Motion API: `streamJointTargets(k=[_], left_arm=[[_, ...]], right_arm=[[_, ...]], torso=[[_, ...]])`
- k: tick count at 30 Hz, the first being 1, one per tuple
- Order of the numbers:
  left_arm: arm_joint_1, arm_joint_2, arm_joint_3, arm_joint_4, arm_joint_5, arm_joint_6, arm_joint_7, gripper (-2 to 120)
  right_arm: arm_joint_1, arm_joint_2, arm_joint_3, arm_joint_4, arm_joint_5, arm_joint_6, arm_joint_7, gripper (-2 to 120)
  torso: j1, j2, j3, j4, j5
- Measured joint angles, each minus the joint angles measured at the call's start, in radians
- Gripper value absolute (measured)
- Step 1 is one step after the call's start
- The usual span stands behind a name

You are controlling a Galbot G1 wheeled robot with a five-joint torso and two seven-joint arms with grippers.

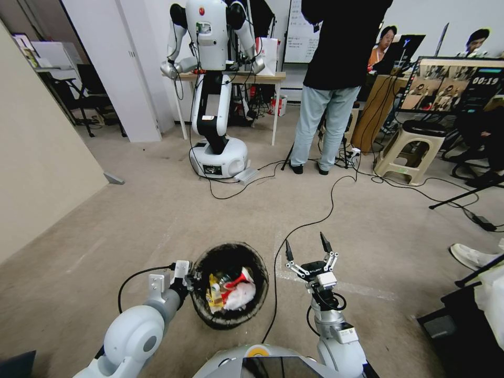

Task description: Pick up the trash bin, then pick up the garbage from the floor and place it into the trash bin.

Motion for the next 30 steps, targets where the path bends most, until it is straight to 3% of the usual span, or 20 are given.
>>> streamJointTargets(k=[27,30], left_arm=[[-0.039,-0.036,-0.017,0.13,0.002,-0.004,0.023,0],[-0.043,-0.039,-0.017,0.139,0.005,-0.004,0.027,5]], right_arm=[[-0.003,0.005,-0.008,-0.006,-0.002,0.005,-0.01,100],[-0.003,0.005,-0.008,-0.007,-0.003,0.005,-0.01,100]], torso=[[0.0,0.0,0.0,0.0,0.0],[0.0,0.0,0.0,-0.0001,-0.0001]])
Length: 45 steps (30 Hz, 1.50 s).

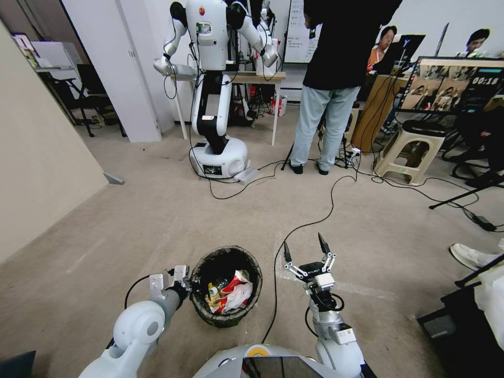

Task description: Pick up the trash bin, then pick up the garbage from the floor and place it into the trash bin.

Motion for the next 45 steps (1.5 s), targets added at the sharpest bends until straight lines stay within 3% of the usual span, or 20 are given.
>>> streamJointTargets(k=[7,10,12,22,33,40,43,44,45], left_arm=[[-0.007,-0.008,0.006,0.026,0.026,-0.001,0.006,33],[-0.007,-0.009,0.006,0.028,0.029,-0.001,0.008,37],[-0.006,-0.009,0.006,0.03,0.041,-0.004,0.018,59],[-0.008,-0.001,0.003,0.022,0.07,-0.026,0.037,95],[-0.016,-0.003,-0.002,-0.023,0.121,-0.049,0.039,98],[0.007,-0.025,-0.01,-0.083,0.252,-0.129,0.055,99],[0.031,-0.054,0.01,-0.105,0.473,-0.336,0.051,99],[0.031,-0.054,0.01,-0.105,0.473,-0.336,0.051,99],[0.034,-0.069,0.015,-0.098,0.574,-0.418,0.047,99]], right_arm=[[0.001,0.001,-0.003,-0.008,-0.004,0.003,-0.001,100],[0.0,0.001,-0.004,-0.009,-0.005,0.003,-0.001,100],[0.0,0.0,-0.006,-0.014,-0.007,0.005,-0.003,100],[0.001,0.0,-0.011,-0.015,-0.011,0.005,-0.005,100],[-0.002,-0.002,-0.013,-0.014,-0.014,0.005,-0.005,100],[-0.002,-0.001,-0.013,-0.011,-0.017,0.004,-0.002,100],[-0.002,0.01,-0.012,-0.005,-0.034,-0.012,0.028,100],[-0.002,0.01,-0.012,-0.005,-0.034,-0.012,0.028,100],[-0.004,0.016,-0.012,-0.002,-0.044,-0.023,0.046,100]], torso=[[0.0,0.0,0.0,0.0001,0.0001],[0.0,0.0,0.0,0.0,0.0],[0.0,0.0,0.0,0.0,0.0001],[0.0,0.0,0.0,0.0,0.0],[0.0,0.0,0.0,0.0,0.0001],[0.0,0.0,0.0,0.0,0.0],[0.0,0.0,0.0,0.0002,0.0001],[0.0,0.0,0.0,0.0002,0.0001],[0.0,0.0,0.0,0.0,0.0001]])
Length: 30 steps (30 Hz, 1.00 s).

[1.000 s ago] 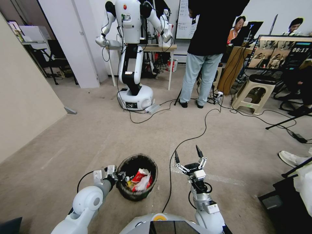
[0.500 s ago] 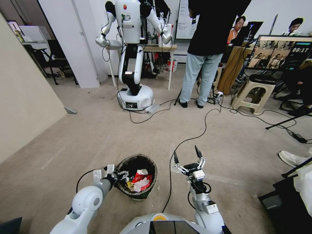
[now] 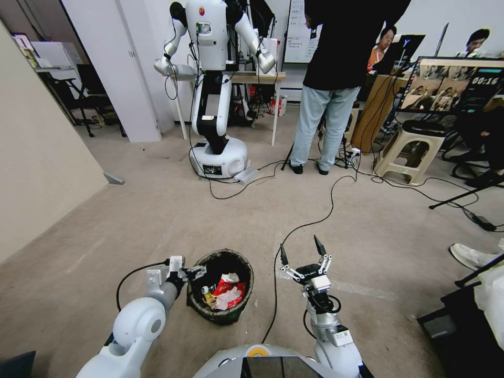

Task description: Pick up the trash bin, then pick up the garbage from the floor and place it into the trash bin.

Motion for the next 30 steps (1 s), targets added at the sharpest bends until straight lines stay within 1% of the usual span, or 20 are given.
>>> streamJointTargets(k=[2,3,6,7,10,11,12,14,17,20,30], left_arm=[[0.012,-0.021,0.005,0.009,0.121,-0.104,-0.004,99],[0.012,-0.021,0.005,0.009,0.121,-0.104,-0.004,99],[0.051,-0.055,0.007,0.017,0.25,-0.25,-0.008,100],[0.051,-0.055,0.007,0.017,0.25,-0.25,-0.008,100],[0.08,-0.078,0.011,0.044,0.322,-0.36,-0.009,100],[0.08,-0.078,0.011,0.044,0.322,-0.36,-0.009,100],[0.086,-0.086,0.015,0.051,0.331,-0.382,-0.019,100],[0.089,-0.089,0.019,0.056,0.334,-0.393,-0.027,100],[0.093,-0.096,0.024,0.077,0.349,-0.428,-0.047,100],[0.102,-0.102,0.023,0.092,0.356,-0.445,-0.052,100],[0.117,-0.102,0.026,0.096,0.359,-0.455,-0.057,100]], right_arm=[[-0.006,0.01,0.0,0.005,-0.025,-0.024,0.043,100],[-0.006,0.01,0.0,0.005,-0.025,-0.024,0.043,100],[-0.023,0.025,0.0,0.013,-0.064,-0.078,0.119,100],[-0.023,0.025,0.0,0.013,-0.064,-0.078,0.119,100],[-0.03,0.03,-0.002,0.019,-0.073,-0.121,0.168,100],[-0.03,0.03,-0.002,0.019,-0.073,-0.121,0.168,100],[-0.03,0.033,-0.002,0.022,-0.074,-0.132,0.178,100],[-0.03,0.034,-0.002,0.023,-0.074,-0.135,0.182,100],[-0.029,0.038,-0.002,0.024,-0.073,-0.137,0.186,100],[-0.029,0.045,-0.003,0.019,-0.073,-0.134,0.186,100],[-0.031,0.053,-0.01,0.013,-0.075,-0.132,0.186,100]], torso=[[0.0,0.0,0.0,0.0,-0.0001],[0.0,0.0,0.0,0.0,-0.0001],[0.0,0.0,0.0,0.0,0.0],[0.0,0.0,0.0,0.0,0.0],[0.0,0.0,0.0,0.0,-0.0001],[0.0,0.0,0.0,0.0,-0.0001],[0.0,0.0,0.0,0.0001,-0.0001],[0.0,0.0,0.0,0.0,0.0],[0.0,0.0,0.0,0.0,-0.0001],[0.0,0.0,0.0,0.0,-0.0001],[0.0,0.0,0.0,0.0,-0.0001]])
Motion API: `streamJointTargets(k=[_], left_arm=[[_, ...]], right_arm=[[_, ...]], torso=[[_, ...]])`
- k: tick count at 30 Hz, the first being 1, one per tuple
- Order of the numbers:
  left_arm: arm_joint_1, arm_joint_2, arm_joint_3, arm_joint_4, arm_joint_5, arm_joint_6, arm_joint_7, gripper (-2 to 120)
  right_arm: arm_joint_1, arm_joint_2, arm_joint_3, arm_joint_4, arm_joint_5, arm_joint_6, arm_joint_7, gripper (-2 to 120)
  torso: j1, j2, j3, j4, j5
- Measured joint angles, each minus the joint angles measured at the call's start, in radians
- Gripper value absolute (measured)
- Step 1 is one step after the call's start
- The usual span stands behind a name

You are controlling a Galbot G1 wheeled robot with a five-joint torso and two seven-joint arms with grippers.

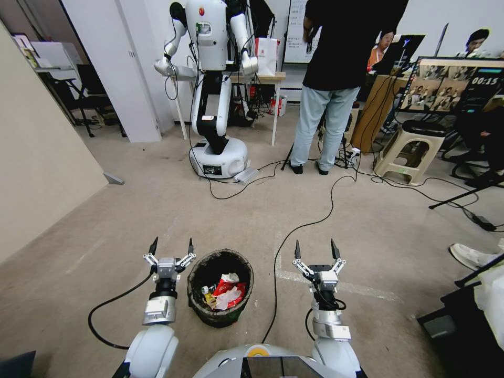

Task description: Pick up the trash bin, then pick up the garbage from the floor and place it into the trash bin.

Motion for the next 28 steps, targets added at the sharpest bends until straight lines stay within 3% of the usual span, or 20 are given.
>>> streamJointTargets(k=[28], left_arm=[[-0.001,0.002,0.0,-0.001,-0.006,0.008,0.0,100]], right_arm=[[0.0,-0.001,0.0,-0.001,0.0,0.003,-0.001,100]], torso=[[0.0,0.0,0.0,0.0,0.0]])
